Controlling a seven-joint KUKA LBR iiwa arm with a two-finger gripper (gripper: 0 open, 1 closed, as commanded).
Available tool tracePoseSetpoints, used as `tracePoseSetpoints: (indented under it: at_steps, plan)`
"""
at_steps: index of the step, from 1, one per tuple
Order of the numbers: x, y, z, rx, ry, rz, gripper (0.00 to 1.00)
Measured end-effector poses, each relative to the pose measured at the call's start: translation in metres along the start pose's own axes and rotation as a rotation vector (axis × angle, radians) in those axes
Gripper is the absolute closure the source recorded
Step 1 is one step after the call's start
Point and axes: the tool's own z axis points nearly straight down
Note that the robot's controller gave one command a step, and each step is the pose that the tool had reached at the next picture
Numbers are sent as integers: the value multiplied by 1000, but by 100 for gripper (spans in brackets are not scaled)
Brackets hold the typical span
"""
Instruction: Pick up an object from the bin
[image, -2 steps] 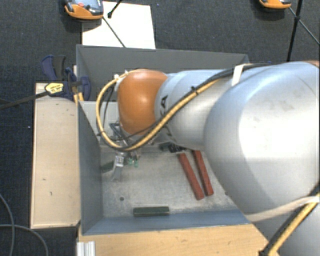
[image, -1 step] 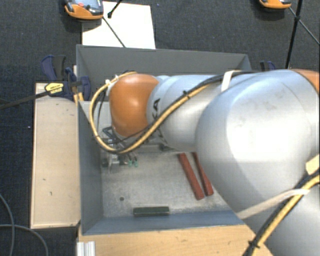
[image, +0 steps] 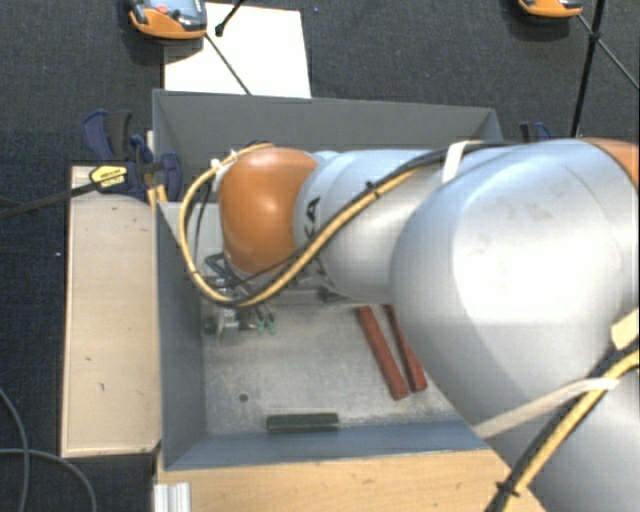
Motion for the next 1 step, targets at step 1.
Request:
tracePoseSetpoints:
  at_steps: [1]
  plan:
    - [27, 1, -133, 1, 1, 38, 100]
